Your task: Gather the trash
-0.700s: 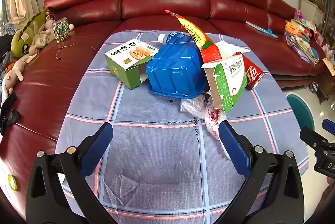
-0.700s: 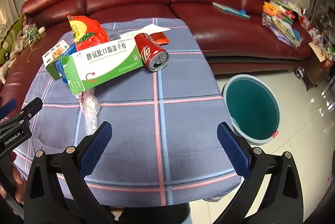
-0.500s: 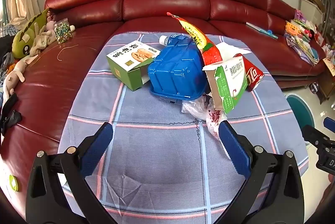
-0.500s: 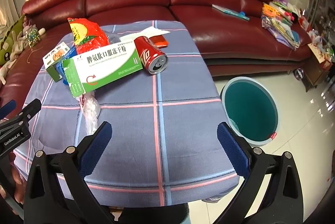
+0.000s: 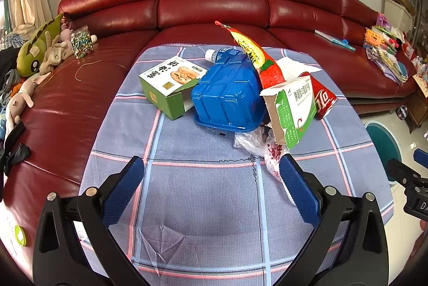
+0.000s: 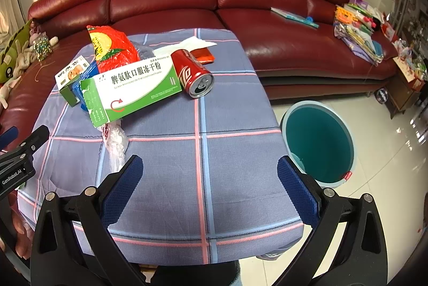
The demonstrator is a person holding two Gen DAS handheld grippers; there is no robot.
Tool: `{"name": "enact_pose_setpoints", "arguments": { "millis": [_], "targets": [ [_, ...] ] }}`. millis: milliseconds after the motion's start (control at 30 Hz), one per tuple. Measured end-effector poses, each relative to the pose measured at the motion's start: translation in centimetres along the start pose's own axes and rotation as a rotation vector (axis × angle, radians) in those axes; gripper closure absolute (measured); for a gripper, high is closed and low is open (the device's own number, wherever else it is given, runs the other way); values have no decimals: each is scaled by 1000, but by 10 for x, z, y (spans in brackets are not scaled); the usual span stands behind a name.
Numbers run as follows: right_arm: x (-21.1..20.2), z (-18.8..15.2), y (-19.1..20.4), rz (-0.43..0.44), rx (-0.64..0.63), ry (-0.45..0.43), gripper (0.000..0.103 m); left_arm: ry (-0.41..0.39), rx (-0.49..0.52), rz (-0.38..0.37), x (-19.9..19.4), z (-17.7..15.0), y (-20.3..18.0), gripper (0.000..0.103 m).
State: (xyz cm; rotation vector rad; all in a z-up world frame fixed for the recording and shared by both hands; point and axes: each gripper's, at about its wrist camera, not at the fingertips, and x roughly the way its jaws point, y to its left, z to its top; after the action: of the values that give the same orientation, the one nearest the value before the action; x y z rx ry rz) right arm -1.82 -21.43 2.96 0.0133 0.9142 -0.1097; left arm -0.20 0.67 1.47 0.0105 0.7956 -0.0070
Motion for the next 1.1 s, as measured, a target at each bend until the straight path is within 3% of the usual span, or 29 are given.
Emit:
{"name": "enact_pose_setpoints", "arguments": {
  "millis": [1100],
  "targets": [
    [10, 0, -4, -5, 1, 22, 3, 28, 10, -13, 9, -4, -6, 6]
  ]
}}
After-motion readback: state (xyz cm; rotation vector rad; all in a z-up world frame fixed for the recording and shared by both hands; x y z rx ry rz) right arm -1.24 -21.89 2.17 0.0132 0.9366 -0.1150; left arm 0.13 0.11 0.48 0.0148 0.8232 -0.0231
